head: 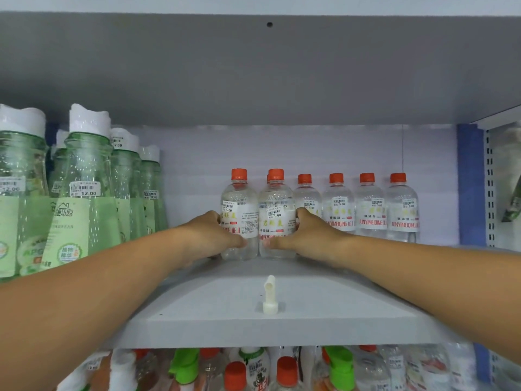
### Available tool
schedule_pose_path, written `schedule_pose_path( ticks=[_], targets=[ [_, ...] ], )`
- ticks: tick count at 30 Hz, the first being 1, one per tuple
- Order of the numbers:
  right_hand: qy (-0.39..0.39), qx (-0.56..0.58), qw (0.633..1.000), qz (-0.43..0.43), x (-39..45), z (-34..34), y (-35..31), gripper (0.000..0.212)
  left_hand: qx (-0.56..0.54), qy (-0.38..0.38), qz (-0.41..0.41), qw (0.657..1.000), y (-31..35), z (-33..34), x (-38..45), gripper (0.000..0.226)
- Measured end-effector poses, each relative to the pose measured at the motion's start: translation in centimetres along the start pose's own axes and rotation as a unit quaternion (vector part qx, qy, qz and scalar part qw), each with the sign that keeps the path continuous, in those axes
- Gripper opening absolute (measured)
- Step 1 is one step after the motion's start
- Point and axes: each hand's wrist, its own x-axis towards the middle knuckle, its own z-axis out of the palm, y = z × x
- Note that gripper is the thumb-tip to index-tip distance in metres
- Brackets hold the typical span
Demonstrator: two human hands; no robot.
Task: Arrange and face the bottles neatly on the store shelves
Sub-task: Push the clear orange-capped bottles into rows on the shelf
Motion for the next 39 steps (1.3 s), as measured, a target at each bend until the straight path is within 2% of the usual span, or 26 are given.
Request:
schedule_pose_path(
  ticks=[3, 6, 11, 19, 26, 30, 34, 37, 39],
  targets=[
    [-0.023, 0.005, 1.000, -0.003, -0.2, -0.6, -0.2, 0.071, -0.009, 0.001, 0.005, 1.000, -0.1, 0.0, 0.2, 0.059],
    [-0.036, 0.004, 0.999, 0.001, -0.8, -0.8, -0.2, 0.063, -0.016, -0.006, 0.008, 1.000, -0.1, 0.0, 0.2, 0.053],
    [-0.021, 0.013, 1.000, 0.005, -0.3, -0.2, -0.1, 0.071, -0.001, 0.000, 0.020, 1.000, -0.4, 0.0, 0.6, 0.059],
    [-0.035, -0.010, 0.999, 0.000, 0.1, -0.4, 0.3, 0.070, 0.036, 0.020, 0.036, 0.998, -0.4, 0.0, 0.5, 0.062],
    [-0.011, 0.035, 0.999, -0.008, 0.0, -0.1, 0.0, 0.079, 0.067, 0.030, 0.043, 0.996, 0.0, 0.2, 0.0, 0.063],
    [-0.005, 0.019, 1.000, -0.002, -0.3, -0.2, -0.2, 0.067, 0.076, 0.027, 0.046, 0.996, 0.2, 0.4, -0.1, 0.065],
    [-0.004, 0.014, 1.000, -0.005, -0.5, -0.3, -0.3, 0.059, 0.017, 0.001, 0.020, 1.000, -0.1, 0.0, 0.5, 0.082],
    [-0.015, 0.005, 1.000, -0.008, -0.8, -0.7, -0.2, 0.053, 0.007, 0.001, 0.024, 1.000, -0.4, 0.0, 0.8, 0.069],
    [-0.023, 0.003, 1.000, -0.009, -0.7, -0.7, -0.2, 0.056, -0.007, 0.003, 0.021, 1.000, -0.6, 0.0, 1.0, 0.065]
  ],
)
